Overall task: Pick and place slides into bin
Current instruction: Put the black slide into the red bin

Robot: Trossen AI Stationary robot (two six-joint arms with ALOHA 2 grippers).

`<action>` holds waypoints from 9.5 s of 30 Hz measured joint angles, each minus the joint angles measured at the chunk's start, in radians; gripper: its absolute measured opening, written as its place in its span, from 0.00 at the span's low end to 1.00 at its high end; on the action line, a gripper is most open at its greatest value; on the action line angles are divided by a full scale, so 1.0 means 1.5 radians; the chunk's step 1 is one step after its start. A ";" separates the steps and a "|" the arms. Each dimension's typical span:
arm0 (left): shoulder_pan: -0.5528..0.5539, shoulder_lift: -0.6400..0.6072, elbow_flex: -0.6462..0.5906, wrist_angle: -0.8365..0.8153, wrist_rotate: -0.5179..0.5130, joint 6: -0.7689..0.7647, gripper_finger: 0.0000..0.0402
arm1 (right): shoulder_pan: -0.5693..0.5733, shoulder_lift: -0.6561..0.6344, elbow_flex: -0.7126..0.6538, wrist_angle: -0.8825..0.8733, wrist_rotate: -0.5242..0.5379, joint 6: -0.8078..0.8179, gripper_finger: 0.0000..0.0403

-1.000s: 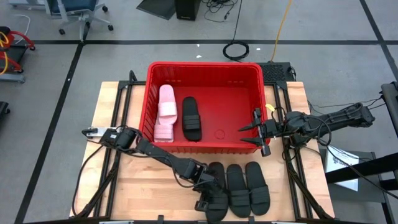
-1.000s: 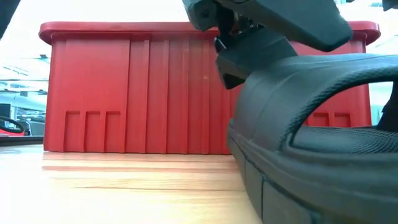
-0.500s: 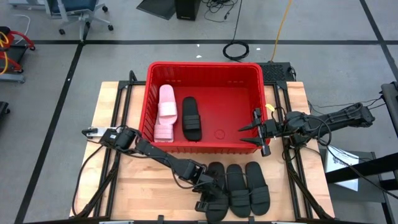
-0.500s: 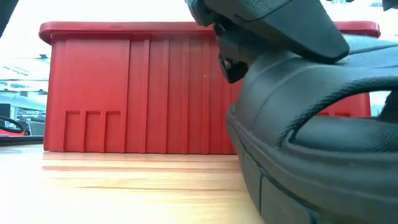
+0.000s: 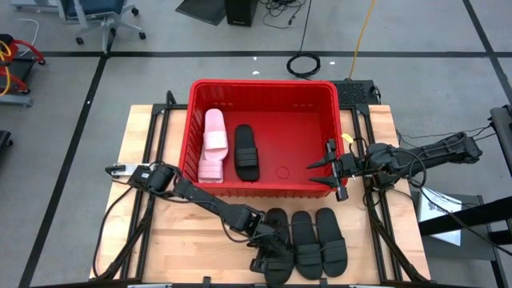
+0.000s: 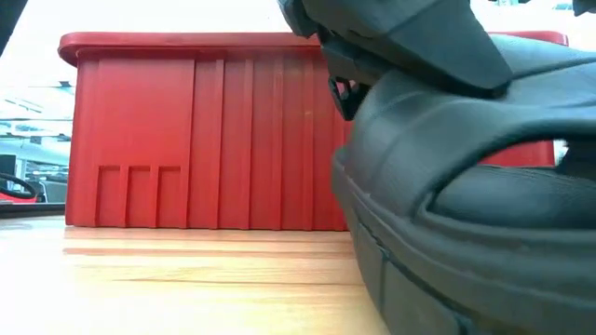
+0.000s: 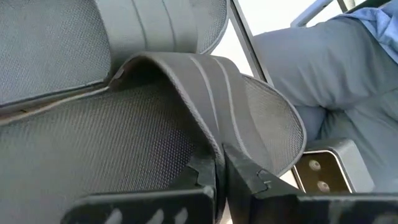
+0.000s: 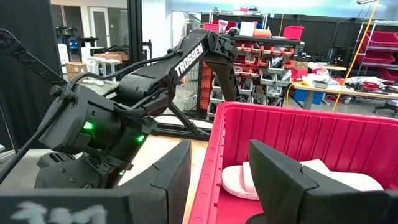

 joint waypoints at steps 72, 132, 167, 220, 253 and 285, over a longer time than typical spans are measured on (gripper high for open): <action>0.666 -0.477 0.075 -0.467 0.065 0.452 0.04 | -0.141 0.008 -0.001 -0.028 0.084 -0.054 0.37; 0.663 -0.135 0.073 -0.608 0.113 0.555 0.08 | -0.316 0.008 -0.001 -0.102 -0.059 -0.080 0.37; 0.618 -0.137 0.073 -0.549 -0.031 0.506 0.61 | -0.315 0.008 -0.001 -0.100 -0.108 -0.068 0.37; 0.216 -0.462 0.073 -0.347 -0.186 0.251 0.62 | -0.113 0.025 -0.001 0.176 -0.215 0.092 0.37; -0.096 -0.463 -0.283 0.107 -0.459 0.137 0.62 | 0.290 0.193 -0.001 0.299 0.071 0.075 0.37; -0.228 -0.464 -0.283 0.166 -0.641 0.046 0.62 | 0.378 0.482 0.178 -0.202 0.066 0.457 0.37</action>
